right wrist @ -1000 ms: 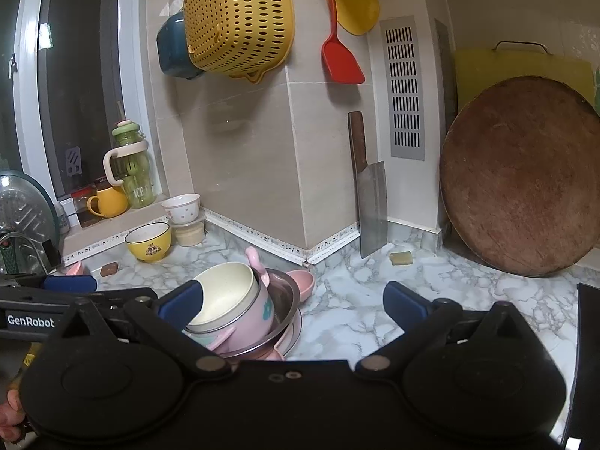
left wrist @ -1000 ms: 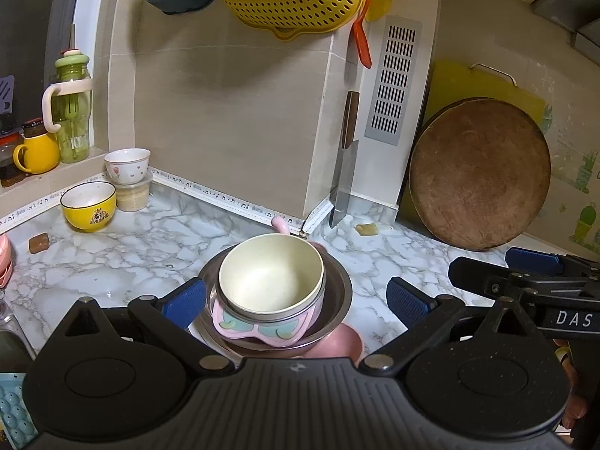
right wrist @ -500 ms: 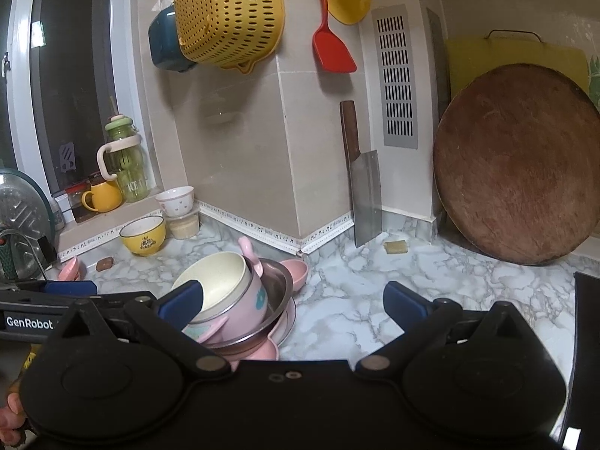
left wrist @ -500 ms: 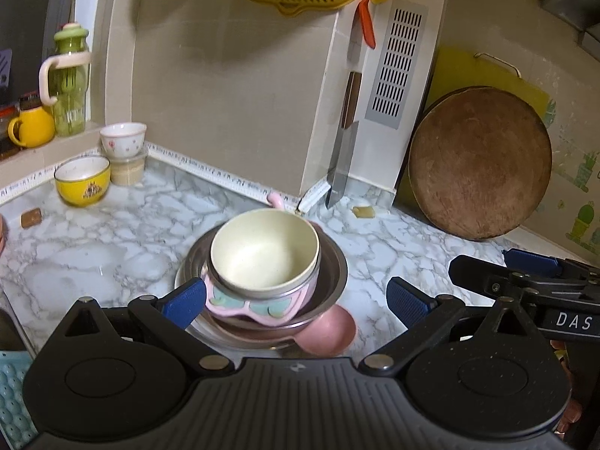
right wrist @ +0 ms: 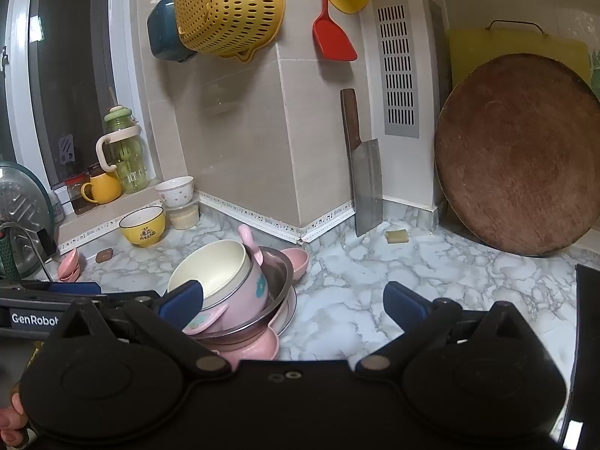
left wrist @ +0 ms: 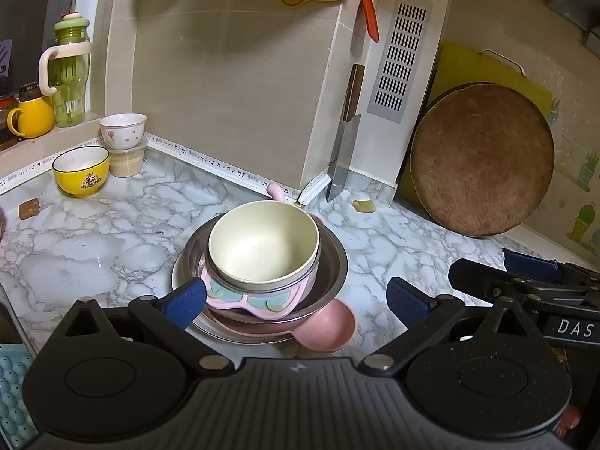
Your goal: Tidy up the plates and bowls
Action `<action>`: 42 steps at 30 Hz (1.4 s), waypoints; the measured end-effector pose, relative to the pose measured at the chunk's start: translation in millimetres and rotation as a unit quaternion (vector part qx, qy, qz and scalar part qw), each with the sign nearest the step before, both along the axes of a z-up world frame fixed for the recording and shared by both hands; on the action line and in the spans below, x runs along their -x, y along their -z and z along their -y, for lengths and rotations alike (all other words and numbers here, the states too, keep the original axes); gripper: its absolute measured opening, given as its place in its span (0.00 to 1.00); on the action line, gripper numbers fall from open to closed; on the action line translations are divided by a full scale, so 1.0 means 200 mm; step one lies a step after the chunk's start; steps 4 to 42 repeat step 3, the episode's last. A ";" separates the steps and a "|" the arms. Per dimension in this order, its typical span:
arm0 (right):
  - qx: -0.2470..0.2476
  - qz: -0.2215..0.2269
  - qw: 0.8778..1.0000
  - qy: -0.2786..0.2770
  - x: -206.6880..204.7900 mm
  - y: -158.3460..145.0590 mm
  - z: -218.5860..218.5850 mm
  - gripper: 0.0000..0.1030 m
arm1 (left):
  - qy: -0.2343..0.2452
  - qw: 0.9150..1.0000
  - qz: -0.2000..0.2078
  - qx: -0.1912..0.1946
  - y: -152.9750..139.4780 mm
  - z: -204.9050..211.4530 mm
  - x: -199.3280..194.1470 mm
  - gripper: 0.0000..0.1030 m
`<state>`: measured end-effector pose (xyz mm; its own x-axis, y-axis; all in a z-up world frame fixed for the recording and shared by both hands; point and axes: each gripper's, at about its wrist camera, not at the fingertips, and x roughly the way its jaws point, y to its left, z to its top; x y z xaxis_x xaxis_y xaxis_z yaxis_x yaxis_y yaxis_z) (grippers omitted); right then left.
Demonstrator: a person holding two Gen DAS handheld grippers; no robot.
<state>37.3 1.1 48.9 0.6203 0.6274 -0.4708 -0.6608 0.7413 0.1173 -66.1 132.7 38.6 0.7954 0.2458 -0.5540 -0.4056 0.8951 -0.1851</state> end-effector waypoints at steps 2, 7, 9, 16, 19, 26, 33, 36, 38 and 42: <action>0.000 -0.001 1.000 0.001 0.00 0.00 0.00 1.00 | 0.000 1.000 0.000 -0.006 0.00 0.00 0.00 1.00; 0.000 -0.002 1.000 0.001 0.00 0.00 0.01 1.00 | 0.000 1.000 0.000 -0.007 0.00 0.00 -0.01 1.00; 0.000 -0.002 1.000 0.001 0.00 0.00 0.01 1.00 | 0.000 1.000 0.000 -0.007 0.00 0.00 -0.01 1.00; 0.000 -0.002 1.000 0.001 0.00 0.00 0.01 1.00 | 0.000 1.000 0.000 -0.007 0.00 0.00 -0.01 1.00; 0.000 -0.002 1.000 0.001 0.00 0.00 0.01 1.00 | 0.000 1.000 0.000 -0.007 0.00 0.00 -0.01 1.00; 0.000 -0.002 1.000 0.001 0.00 0.00 0.01 1.00 | 0.000 1.000 0.000 -0.007 0.00 0.00 -0.01 1.00; 0.000 -0.002 1.000 0.001 0.00 0.00 0.01 1.00 | 0.000 1.000 0.000 -0.007 0.00 0.00 -0.01 1.00; 0.000 -0.002 1.000 0.001 0.00 0.00 0.01 1.00 | 0.000 1.000 0.000 -0.007 0.00 0.00 -0.01 1.00; 0.000 -0.002 1.000 0.001 0.00 0.00 0.01 1.00 | 0.000 1.000 0.000 -0.007 0.00 0.00 -0.01 1.00; 0.000 -0.002 1.000 0.001 0.00 0.00 0.01 1.00 | 0.000 1.000 0.000 -0.007 0.00 0.00 -0.01 1.00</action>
